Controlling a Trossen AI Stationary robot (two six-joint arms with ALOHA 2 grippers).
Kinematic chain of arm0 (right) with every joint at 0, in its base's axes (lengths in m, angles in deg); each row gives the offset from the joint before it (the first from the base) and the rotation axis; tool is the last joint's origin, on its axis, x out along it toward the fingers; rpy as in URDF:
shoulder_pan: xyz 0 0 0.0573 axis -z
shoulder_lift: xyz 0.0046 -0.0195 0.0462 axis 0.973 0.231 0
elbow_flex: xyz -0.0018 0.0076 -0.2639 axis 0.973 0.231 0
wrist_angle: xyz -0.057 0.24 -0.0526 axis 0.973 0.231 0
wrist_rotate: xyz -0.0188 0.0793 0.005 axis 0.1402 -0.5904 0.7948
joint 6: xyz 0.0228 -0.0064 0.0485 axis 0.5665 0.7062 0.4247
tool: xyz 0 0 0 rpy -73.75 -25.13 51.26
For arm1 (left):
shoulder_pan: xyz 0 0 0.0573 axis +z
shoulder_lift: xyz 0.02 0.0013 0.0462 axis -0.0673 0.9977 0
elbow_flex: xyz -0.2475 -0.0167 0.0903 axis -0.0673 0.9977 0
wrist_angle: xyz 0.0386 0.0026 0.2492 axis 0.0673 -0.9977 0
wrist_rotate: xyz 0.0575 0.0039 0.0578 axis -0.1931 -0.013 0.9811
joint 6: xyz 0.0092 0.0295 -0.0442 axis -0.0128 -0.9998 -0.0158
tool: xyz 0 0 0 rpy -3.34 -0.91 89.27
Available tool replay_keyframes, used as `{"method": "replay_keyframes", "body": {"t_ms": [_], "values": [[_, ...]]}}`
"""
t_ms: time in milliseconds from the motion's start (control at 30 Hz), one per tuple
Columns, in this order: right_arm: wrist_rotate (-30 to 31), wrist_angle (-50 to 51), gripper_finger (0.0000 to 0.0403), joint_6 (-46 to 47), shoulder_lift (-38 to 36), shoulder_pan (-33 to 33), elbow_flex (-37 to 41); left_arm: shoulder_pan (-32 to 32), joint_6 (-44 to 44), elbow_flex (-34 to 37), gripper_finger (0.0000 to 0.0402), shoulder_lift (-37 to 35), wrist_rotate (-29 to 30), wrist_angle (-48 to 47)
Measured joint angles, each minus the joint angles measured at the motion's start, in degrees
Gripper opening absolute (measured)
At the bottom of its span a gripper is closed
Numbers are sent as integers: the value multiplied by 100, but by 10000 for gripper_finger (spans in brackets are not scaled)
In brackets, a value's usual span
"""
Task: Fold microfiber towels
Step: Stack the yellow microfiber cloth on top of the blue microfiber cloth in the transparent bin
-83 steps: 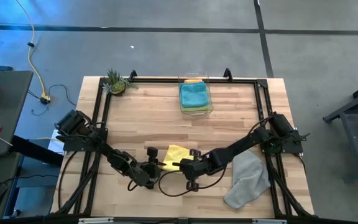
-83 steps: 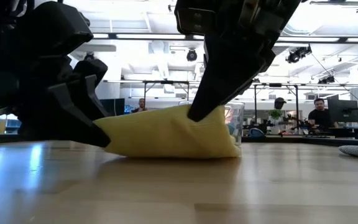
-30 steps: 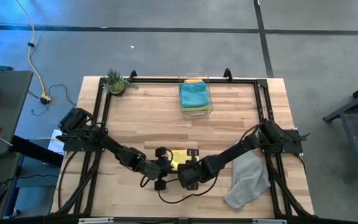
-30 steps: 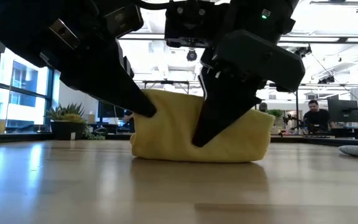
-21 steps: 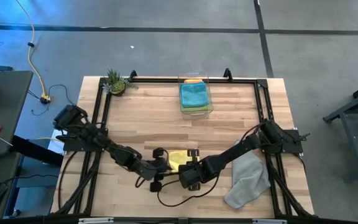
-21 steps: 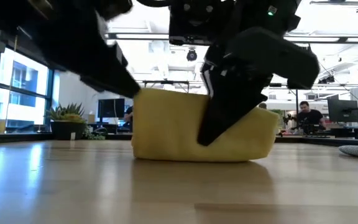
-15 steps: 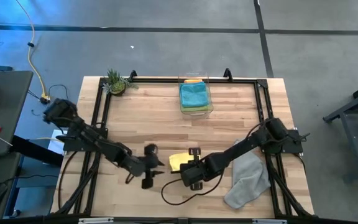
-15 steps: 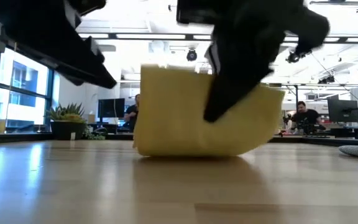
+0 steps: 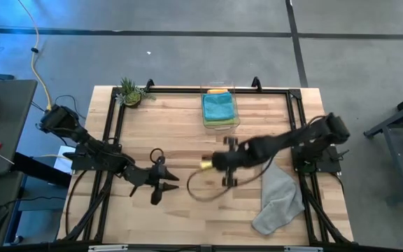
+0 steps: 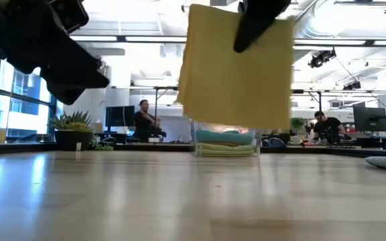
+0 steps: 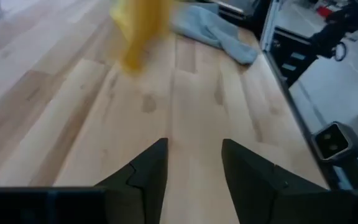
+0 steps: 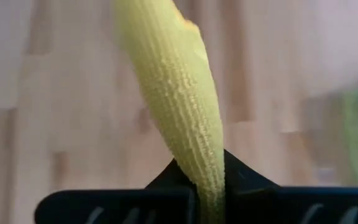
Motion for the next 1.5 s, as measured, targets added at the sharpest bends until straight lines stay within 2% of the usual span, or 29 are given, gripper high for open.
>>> {"method": "replay_keyframes", "body": {"t_ms": [233,433,567,833,1100,1300,1500], "values": [[144,294,0,-847,-757,1074,-1,7,-80,41,114,102,-140,272],[703,300,0,-2077,-878,2124,-305,46,-242,46,55,106,-221,574],[690,-207,0,-3092,-866,2872,-229,89,-317,46,8,107,-206,723],[593,-1709,0,-4777,-859,3904,323,90,-83,345,3,108,-30,1202],[470,-2407,0,-5619,-509,4371,653,95,-40,389,1,108,32,1204],[1077,-3145,0,-6292,41,4384,643,124,-72,389,0,108,56,1152],[1155,-3575,0,-6411,203,4486,638,123,-75,389,0,108,56,1052]]}}
